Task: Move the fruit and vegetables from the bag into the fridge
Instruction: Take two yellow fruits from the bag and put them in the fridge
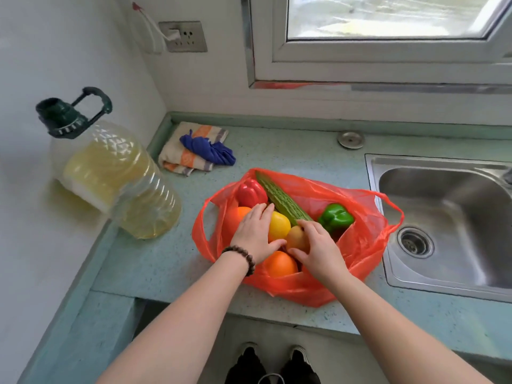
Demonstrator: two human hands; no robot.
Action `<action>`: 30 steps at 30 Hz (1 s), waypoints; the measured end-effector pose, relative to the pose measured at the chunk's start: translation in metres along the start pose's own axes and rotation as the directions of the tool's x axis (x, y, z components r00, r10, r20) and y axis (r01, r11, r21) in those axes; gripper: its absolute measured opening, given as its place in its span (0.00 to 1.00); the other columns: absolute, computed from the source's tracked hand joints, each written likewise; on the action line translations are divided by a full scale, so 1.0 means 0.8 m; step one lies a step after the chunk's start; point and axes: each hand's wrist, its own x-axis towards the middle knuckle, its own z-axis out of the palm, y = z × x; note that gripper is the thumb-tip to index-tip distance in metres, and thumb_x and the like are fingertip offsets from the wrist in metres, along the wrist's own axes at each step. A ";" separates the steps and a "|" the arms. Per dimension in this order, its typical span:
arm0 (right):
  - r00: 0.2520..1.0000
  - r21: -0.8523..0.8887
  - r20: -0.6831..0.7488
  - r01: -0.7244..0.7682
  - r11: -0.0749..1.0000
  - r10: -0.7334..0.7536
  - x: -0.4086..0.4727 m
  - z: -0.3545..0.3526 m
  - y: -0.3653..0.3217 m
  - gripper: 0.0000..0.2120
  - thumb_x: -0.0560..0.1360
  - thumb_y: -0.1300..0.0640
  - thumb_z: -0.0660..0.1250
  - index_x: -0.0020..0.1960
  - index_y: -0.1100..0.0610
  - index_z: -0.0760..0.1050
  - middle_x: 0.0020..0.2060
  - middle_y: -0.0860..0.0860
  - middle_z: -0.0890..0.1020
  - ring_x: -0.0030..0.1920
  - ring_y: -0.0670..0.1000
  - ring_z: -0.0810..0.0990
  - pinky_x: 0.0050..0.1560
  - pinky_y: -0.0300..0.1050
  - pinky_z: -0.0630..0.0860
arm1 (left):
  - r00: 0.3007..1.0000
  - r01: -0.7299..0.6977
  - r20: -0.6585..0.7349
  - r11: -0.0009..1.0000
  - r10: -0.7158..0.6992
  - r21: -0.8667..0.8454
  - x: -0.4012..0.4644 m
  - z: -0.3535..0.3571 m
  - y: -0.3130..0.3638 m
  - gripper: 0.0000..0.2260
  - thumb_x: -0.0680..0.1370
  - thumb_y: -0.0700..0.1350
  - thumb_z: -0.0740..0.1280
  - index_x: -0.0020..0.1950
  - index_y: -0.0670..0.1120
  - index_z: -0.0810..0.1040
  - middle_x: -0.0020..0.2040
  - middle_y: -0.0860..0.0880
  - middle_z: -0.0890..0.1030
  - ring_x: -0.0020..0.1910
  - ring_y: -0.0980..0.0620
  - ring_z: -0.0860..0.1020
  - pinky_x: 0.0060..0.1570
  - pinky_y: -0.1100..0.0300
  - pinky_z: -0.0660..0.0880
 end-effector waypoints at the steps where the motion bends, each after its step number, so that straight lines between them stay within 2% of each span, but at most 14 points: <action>1: 1.000 0.000 -0.009 -0.006 1.000 0.006 -0.001 0.001 -0.001 0.31 0.68 0.50 0.72 0.68 0.53 0.66 0.66 0.48 0.71 0.67 0.50 0.68 0.64 0.45 0.68 | 0.999 -0.026 0.031 1.000 0.026 0.003 0.005 0.003 -0.003 0.41 0.71 0.59 0.69 0.76 0.46 0.53 0.76 0.44 0.57 0.75 0.47 0.54 0.74 0.53 0.54; 7: 0.995 0.013 -0.074 -0.068 0.998 0.068 -0.005 0.006 -0.008 0.31 0.68 0.50 0.73 0.68 0.51 0.67 0.65 0.47 0.71 0.66 0.48 0.68 0.64 0.42 0.67 | 0.976 -0.167 0.141 0.986 0.164 0.011 0.028 0.011 -0.014 0.43 0.70 0.56 0.72 0.76 0.47 0.53 0.76 0.46 0.58 0.75 0.49 0.55 0.74 0.56 0.54; 12: 0.979 0.061 -0.156 -0.127 0.990 0.135 -0.011 0.002 -0.015 0.31 0.67 0.49 0.74 0.66 0.52 0.68 0.63 0.47 0.72 0.64 0.48 0.70 0.61 0.39 0.66 | 0.971 -0.219 0.084 0.973 0.224 -0.068 0.035 0.006 -0.021 0.40 0.69 0.56 0.73 0.75 0.46 0.59 0.72 0.45 0.64 0.72 0.48 0.61 0.72 0.56 0.58; 16: 0.939 0.111 -0.289 -0.160 0.981 0.186 -0.013 -0.016 -0.021 0.31 0.66 0.51 0.75 0.65 0.52 0.69 0.61 0.49 0.74 0.61 0.49 0.72 0.59 0.36 0.64 | 0.965 -0.259 -0.005 0.946 0.263 -0.193 0.039 -0.007 -0.019 0.39 0.67 0.57 0.74 0.72 0.44 0.63 0.69 0.46 0.69 0.69 0.48 0.65 0.71 0.58 0.60; 24: 0.793 0.165 -0.534 -0.243 0.956 0.293 -0.056 -0.069 -0.020 0.29 0.66 0.52 0.75 0.64 0.54 0.70 0.59 0.51 0.76 0.59 0.49 0.73 0.59 0.37 0.66 | 0.899 -0.433 -0.079 0.853 0.430 -0.290 0.052 -0.040 0.048 0.38 0.67 0.57 0.75 0.70 0.43 0.66 0.65 0.46 0.71 0.66 0.49 0.68 0.68 0.58 0.63; 28: 0.684 0.224 -0.606 -0.343 0.912 0.406 -0.114 -0.089 -0.003 0.29 0.66 0.52 0.75 0.65 0.53 0.70 0.59 0.50 0.75 0.58 0.50 0.74 0.59 0.41 0.69 | 0.834 -0.533 -0.048 0.778 0.550 -0.332 0.047 -0.033 0.108 0.36 0.66 0.56 0.76 0.68 0.43 0.67 0.63 0.45 0.71 0.64 0.47 0.69 0.67 0.58 0.63; 30: 0.603 0.253 -0.646 -0.409 0.877 0.468 -0.151 -0.097 0.007 0.30 0.66 0.52 0.75 0.65 0.53 0.70 0.59 0.51 0.75 0.58 0.51 0.74 0.58 0.40 0.68 | 0.788 -0.579 -0.011 0.735 0.615 -0.352 0.038 -0.022 0.143 0.35 0.66 0.55 0.76 0.68 0.44 0.67 0.62 0.45 0.71 0.64 0.48 0.69 0.65 0.60 0.63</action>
